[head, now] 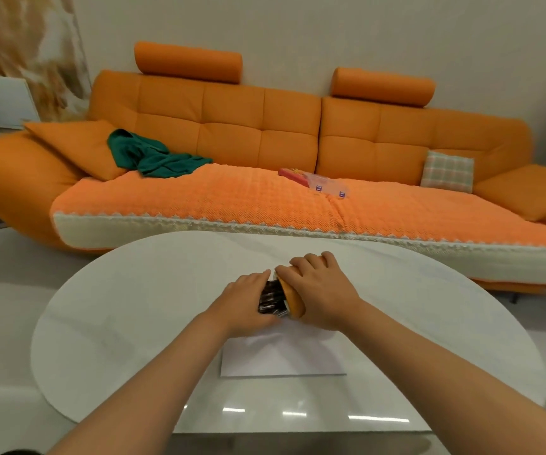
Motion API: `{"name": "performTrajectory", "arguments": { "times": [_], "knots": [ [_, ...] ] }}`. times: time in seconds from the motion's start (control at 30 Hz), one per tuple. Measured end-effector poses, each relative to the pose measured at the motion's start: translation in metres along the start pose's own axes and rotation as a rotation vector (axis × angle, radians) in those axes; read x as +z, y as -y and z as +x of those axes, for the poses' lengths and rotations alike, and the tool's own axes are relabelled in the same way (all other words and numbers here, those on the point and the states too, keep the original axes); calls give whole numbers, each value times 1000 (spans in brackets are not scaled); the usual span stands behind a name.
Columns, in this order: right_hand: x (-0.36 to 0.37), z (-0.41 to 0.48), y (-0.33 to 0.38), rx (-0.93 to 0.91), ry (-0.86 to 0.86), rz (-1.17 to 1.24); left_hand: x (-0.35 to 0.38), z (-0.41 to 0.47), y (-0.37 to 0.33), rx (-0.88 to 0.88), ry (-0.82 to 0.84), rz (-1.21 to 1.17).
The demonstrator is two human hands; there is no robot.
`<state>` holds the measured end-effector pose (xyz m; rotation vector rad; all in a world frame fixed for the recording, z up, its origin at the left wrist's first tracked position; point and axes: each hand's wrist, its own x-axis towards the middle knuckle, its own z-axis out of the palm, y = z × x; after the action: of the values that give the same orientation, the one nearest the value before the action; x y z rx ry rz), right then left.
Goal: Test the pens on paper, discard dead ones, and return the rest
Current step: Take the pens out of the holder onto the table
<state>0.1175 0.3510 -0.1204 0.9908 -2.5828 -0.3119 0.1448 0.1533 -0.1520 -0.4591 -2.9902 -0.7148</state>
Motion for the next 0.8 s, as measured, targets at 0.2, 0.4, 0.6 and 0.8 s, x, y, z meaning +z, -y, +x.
{"name": "performTrajectory", "arguments": {
  "times": [0.2, 0.4, 0.6, 0.8],
  "knots": [
    [3, -11, -18, 10, 18, -76, 13, 6, 11, -38, 11, 29],
    [10, -17, -36, 33, 58, -130, 16, 16, 2, -75, 107, 84],
    [11, -20, -50, -15, 96, -258, 35, 34, -21, -2, 92, 147],
    [10, -43, -86, 94, 165, -339, 44, 38, -21, -6, 153, 259]
  ]
}}
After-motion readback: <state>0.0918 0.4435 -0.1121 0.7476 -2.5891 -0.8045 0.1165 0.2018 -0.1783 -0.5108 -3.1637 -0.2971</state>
